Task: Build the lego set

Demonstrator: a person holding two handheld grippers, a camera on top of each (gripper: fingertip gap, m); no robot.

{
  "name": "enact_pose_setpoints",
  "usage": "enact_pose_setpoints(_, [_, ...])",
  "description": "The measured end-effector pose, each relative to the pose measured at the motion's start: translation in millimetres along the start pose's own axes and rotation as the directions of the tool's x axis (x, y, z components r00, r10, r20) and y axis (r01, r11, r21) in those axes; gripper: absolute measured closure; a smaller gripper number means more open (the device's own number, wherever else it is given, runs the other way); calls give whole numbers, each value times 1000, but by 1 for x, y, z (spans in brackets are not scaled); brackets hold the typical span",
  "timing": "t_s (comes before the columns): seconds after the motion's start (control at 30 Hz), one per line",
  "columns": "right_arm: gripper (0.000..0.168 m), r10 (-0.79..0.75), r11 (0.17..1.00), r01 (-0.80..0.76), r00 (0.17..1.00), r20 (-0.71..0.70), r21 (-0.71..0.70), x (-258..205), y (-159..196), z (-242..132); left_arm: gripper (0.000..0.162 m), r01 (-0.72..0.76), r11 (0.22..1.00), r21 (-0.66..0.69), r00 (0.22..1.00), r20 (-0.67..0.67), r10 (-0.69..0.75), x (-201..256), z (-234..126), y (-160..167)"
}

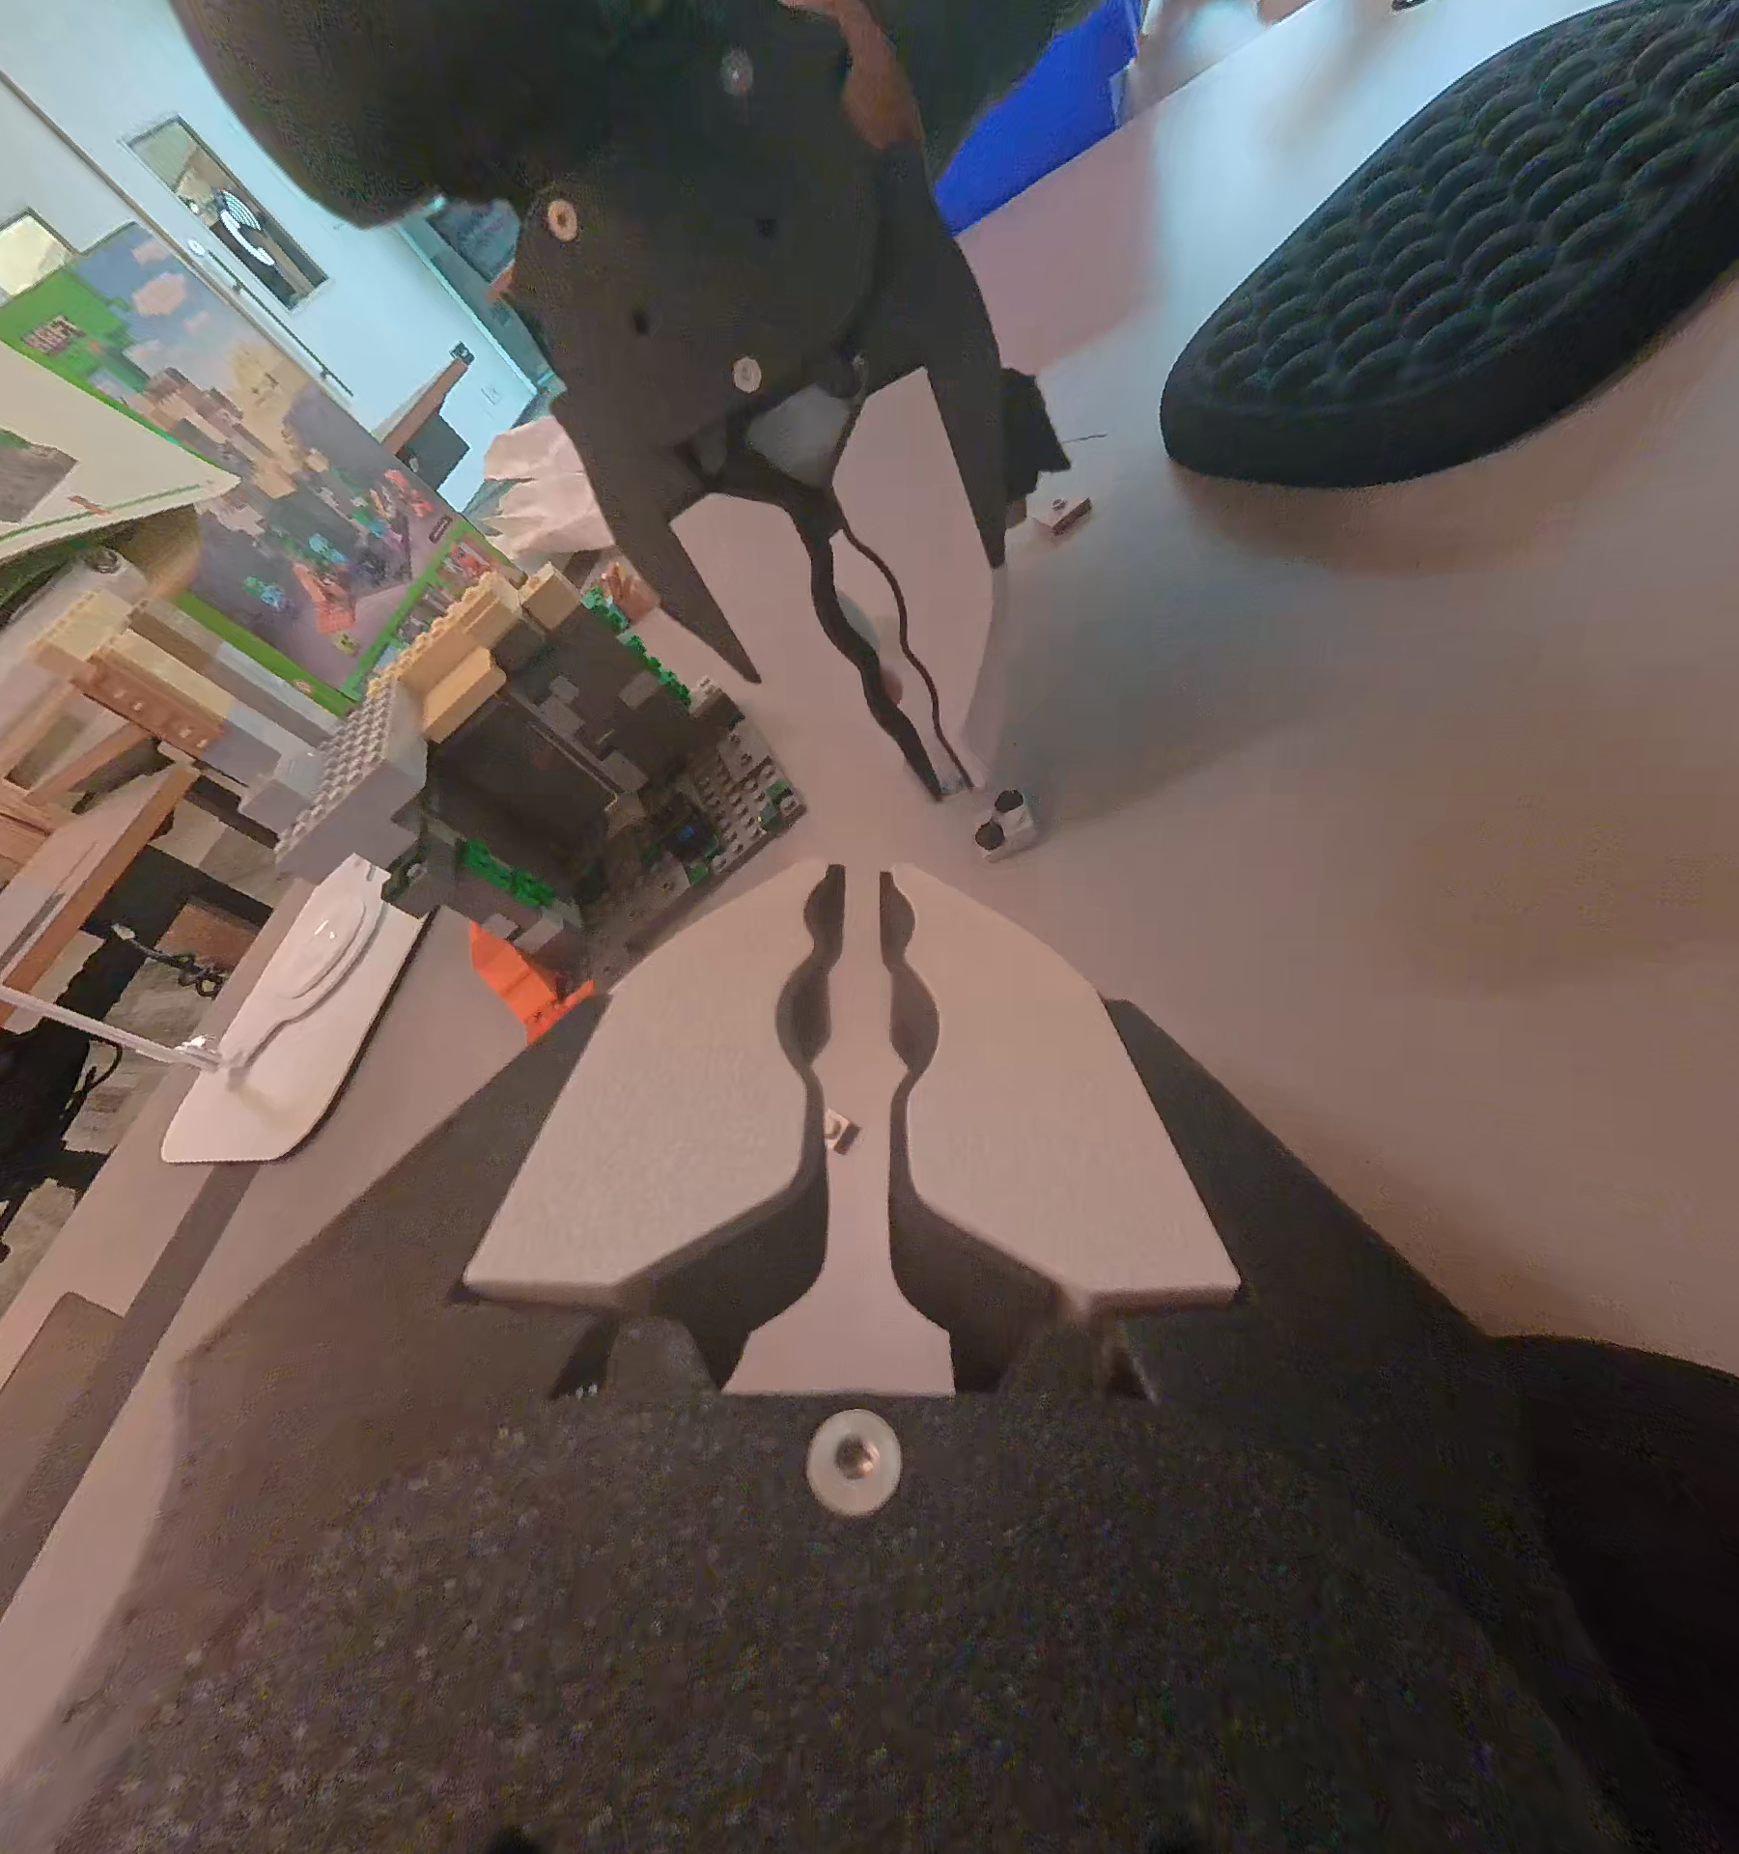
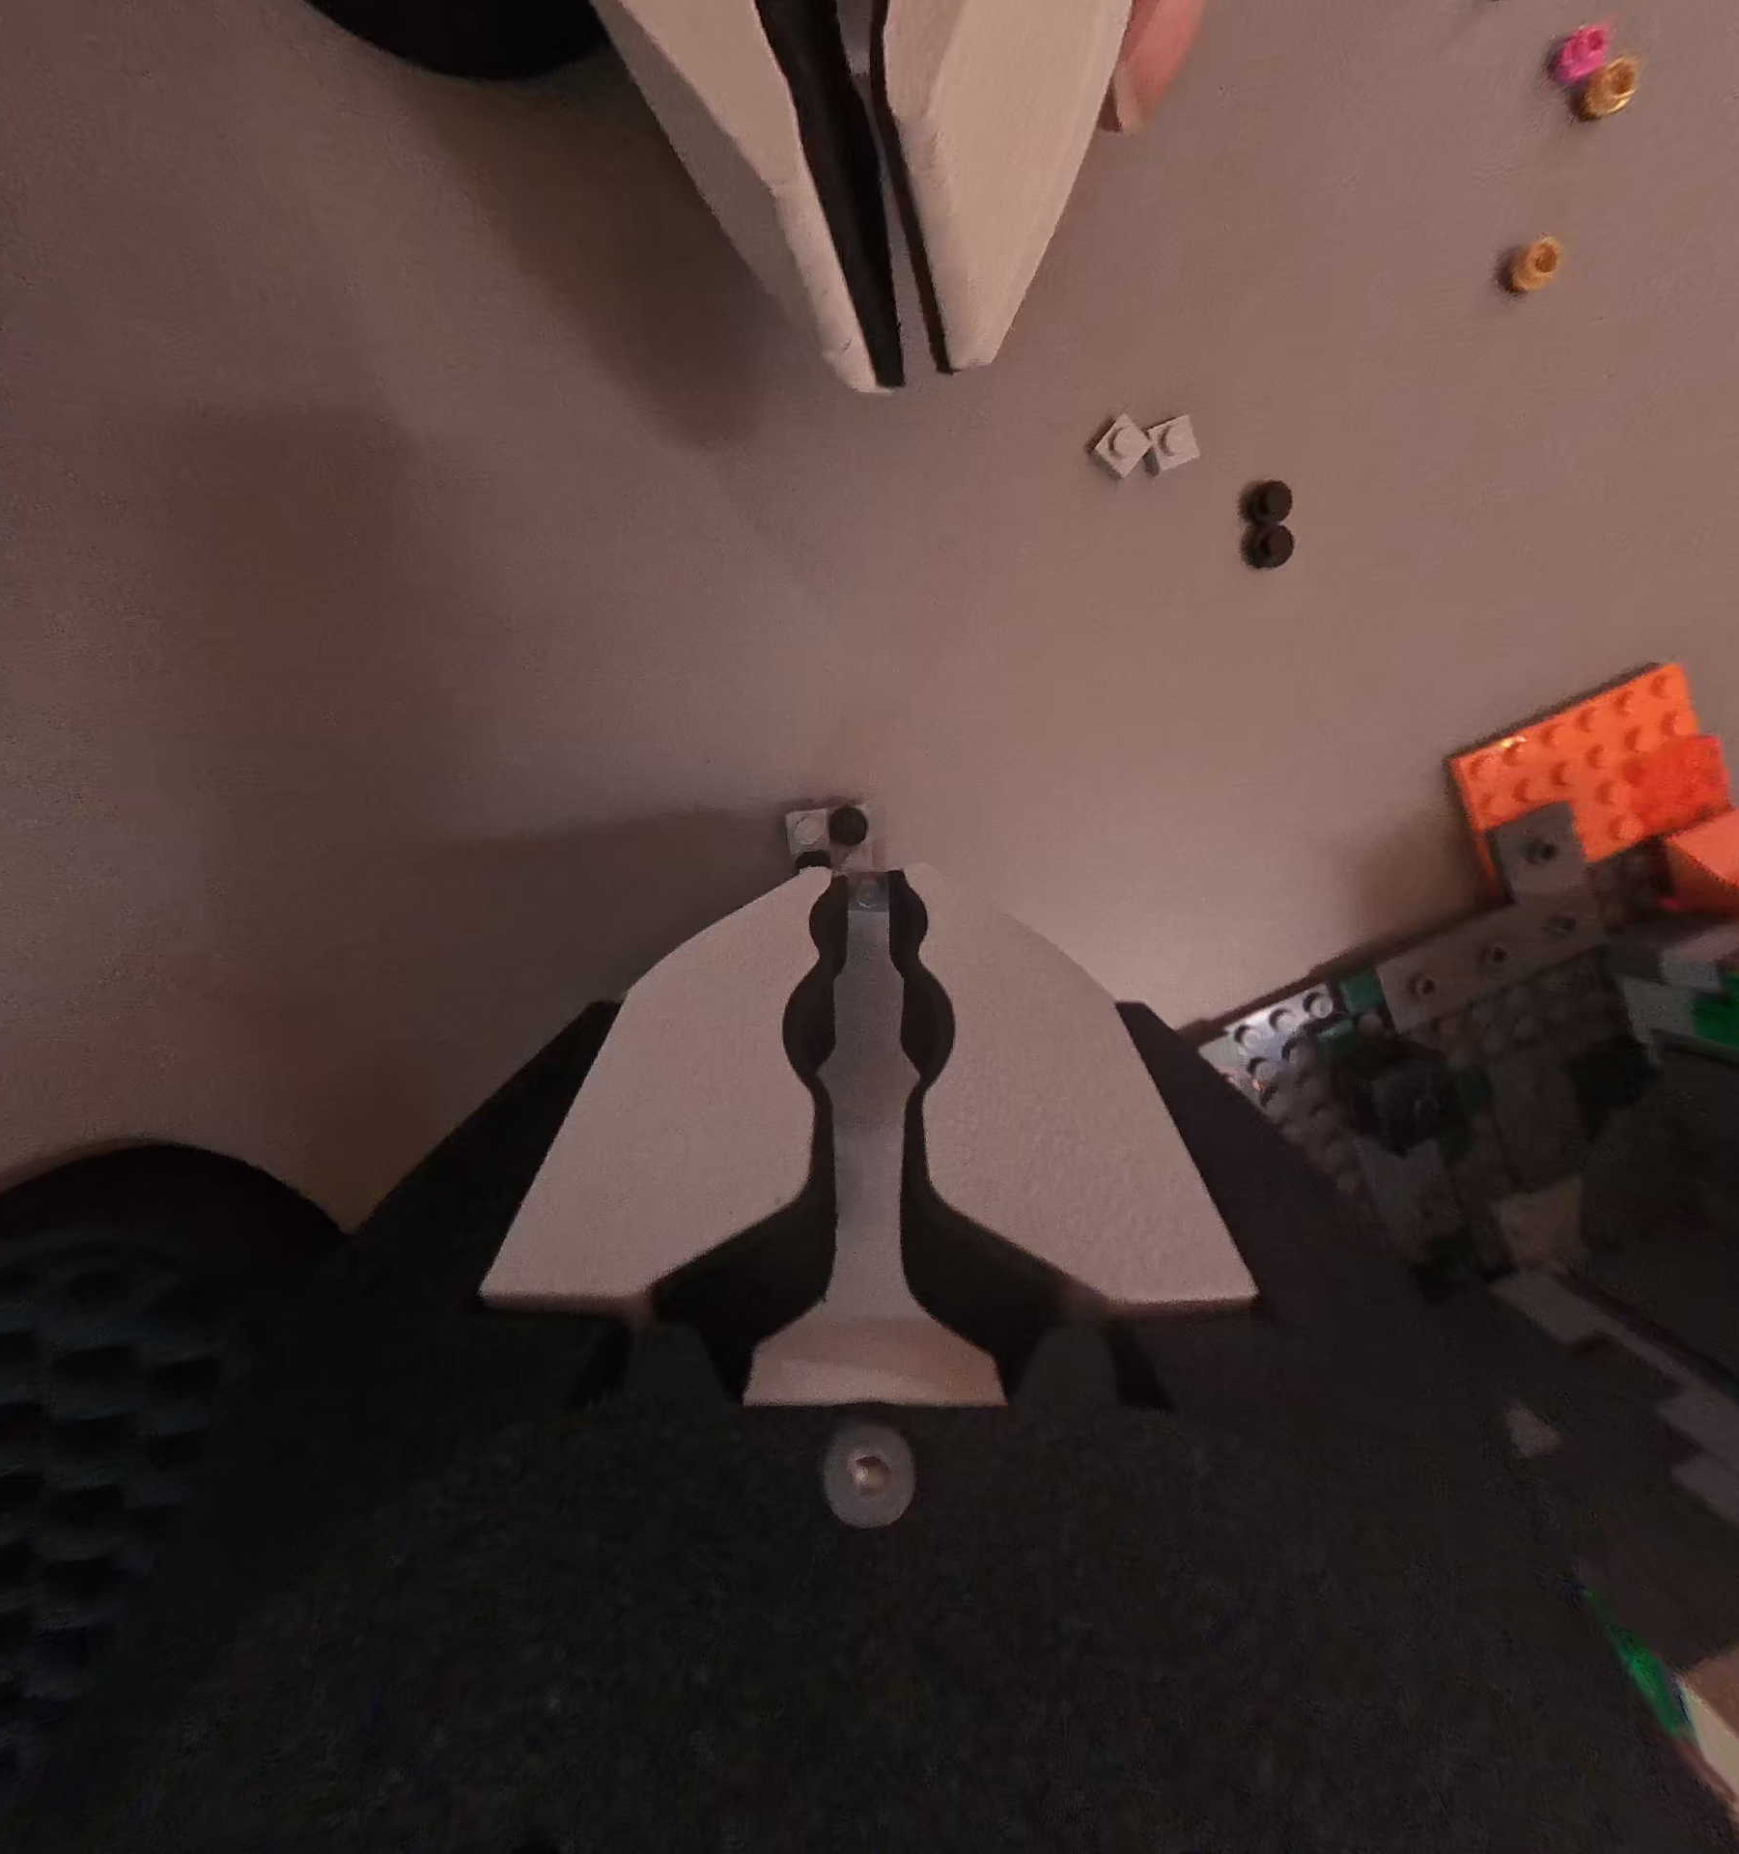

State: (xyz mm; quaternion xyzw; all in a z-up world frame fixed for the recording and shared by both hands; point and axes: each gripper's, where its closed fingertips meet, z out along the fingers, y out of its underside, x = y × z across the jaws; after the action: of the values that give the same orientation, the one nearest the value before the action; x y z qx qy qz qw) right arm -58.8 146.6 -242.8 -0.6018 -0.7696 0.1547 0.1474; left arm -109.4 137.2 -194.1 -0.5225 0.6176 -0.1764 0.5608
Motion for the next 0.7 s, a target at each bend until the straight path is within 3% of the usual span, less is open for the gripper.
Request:
enact_pose_setpoints(0.27, [160,-9,1000,9,996,90,-5,-3,-1,5,155,2,1000,-8,1000,-13,-2,2,1,2])
enact_pose_setpoints(0.7, [155,-4,1000,6,993,115,-23,-6,1,3,156,-13,1000,-14,1000,-11,13,3,0,2])
